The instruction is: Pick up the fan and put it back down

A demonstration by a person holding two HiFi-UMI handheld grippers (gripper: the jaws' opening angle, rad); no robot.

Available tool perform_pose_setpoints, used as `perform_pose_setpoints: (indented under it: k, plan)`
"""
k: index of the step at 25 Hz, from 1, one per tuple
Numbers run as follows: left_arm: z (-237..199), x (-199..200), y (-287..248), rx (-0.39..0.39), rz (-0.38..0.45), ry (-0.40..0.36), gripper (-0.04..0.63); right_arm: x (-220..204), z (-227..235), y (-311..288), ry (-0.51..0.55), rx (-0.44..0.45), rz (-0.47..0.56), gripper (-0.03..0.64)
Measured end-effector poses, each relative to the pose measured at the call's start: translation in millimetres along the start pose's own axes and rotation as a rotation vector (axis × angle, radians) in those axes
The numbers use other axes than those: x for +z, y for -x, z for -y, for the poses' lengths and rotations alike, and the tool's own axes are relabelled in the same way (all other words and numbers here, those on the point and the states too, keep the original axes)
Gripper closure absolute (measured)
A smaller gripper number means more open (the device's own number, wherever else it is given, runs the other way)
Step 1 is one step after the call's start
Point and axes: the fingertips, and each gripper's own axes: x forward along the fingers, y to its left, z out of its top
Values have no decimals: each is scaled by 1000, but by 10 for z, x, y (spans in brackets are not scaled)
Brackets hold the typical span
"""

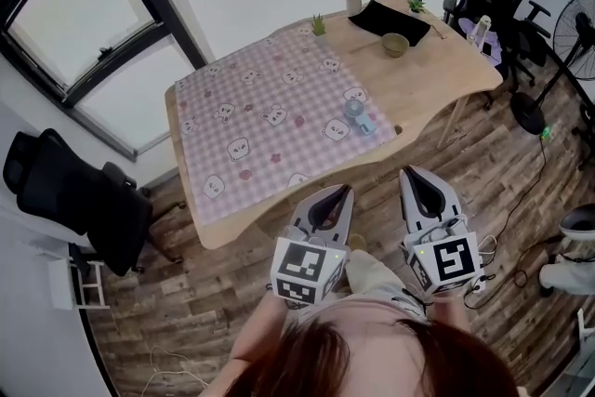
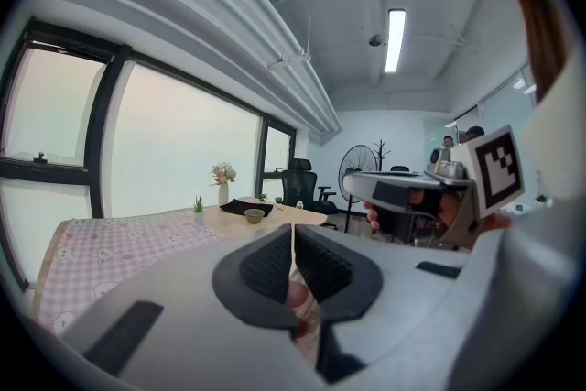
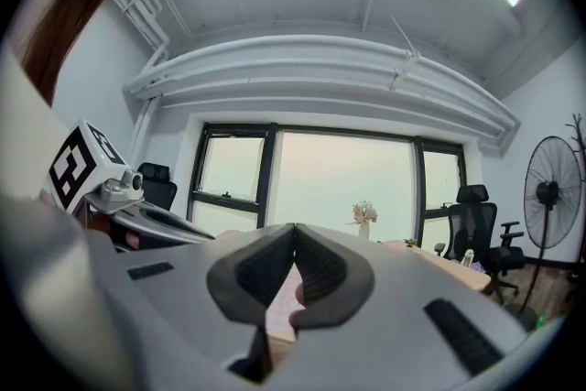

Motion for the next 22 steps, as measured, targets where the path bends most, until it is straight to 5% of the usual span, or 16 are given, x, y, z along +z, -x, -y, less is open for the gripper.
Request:
perform_pose_setpoints:
  k: [22]
  plan:
    - [-505,295,-1254,30,-30,14,580,-332,771,-1202,28,96,-92,615]
